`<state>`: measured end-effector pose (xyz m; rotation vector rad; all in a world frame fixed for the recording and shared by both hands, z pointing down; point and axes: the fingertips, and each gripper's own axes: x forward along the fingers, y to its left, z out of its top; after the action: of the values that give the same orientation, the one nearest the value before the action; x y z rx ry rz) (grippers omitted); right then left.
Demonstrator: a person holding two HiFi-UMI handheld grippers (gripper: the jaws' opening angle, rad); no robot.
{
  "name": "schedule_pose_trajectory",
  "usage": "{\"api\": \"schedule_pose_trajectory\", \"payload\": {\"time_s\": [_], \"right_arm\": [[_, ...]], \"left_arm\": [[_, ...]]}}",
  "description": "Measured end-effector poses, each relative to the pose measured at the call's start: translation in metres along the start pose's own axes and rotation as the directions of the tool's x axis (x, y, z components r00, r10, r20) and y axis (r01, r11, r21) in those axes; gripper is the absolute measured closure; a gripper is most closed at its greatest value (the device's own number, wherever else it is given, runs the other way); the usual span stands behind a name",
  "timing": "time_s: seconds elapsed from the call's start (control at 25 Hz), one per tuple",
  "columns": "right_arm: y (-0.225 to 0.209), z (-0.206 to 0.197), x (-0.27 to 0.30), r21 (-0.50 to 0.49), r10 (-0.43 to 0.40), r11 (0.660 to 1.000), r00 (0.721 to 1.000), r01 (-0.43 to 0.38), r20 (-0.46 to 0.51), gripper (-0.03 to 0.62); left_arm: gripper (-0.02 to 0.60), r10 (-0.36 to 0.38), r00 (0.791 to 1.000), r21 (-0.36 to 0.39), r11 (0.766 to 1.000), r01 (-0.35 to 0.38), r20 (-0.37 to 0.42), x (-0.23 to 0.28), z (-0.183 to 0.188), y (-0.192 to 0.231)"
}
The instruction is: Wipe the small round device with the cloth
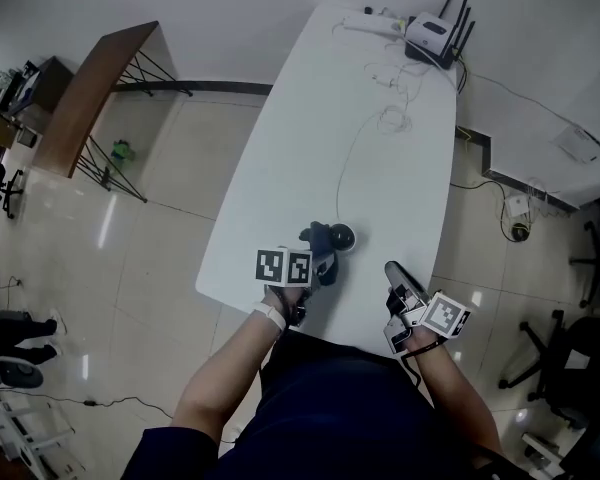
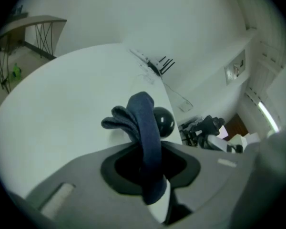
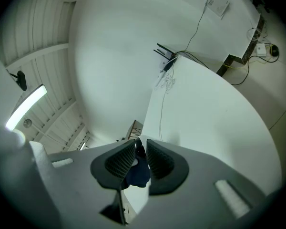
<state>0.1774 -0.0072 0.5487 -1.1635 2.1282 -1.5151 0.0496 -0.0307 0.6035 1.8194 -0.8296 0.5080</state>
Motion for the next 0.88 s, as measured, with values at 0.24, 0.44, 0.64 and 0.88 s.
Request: {"api": "schedule_pose_trajectory", "payload": {"time_s": [0.24, 0.44, 0.64, 0.88], "right_arm": [[0.004, -0.016, 0.015, -0.001, 0.038, 0.999, 0.997, -0.038, -0.072, 0.514], [0.003, -0.021, 0.016, -0.005, 0.04, 0.999, 0.994, -0.041, -0.103, 0.514], [-0.009, -0.023, 0.012, 0.009, 0.02, 1.0, 0.995, -0.019, -0.1, 0.517], [-0.009, -0.023, 0.01, -0.021, -0.006, 1.0, 0.994, 0.004, -0.107, 0.517]], "left_arm": [[0.494, 0.143, 0.981, 0.327, 0.928, -0.179, 0.129, -0.027, 0.017, -0.042], [0.494, 0.257, 0.958, 0.626, 0.728, -0.278, 0.127, -0.005, -0.001, -0.047], [0.492, 0.349, 0.928, 0.845, 0.449, -0.289, 0.132, 0.017, -0.03, -0.047], [0.492, 0.106, 0.994, 0.364, 0.926, -0.101, 0.008, -0.001, -0.059, -0.038]]}}
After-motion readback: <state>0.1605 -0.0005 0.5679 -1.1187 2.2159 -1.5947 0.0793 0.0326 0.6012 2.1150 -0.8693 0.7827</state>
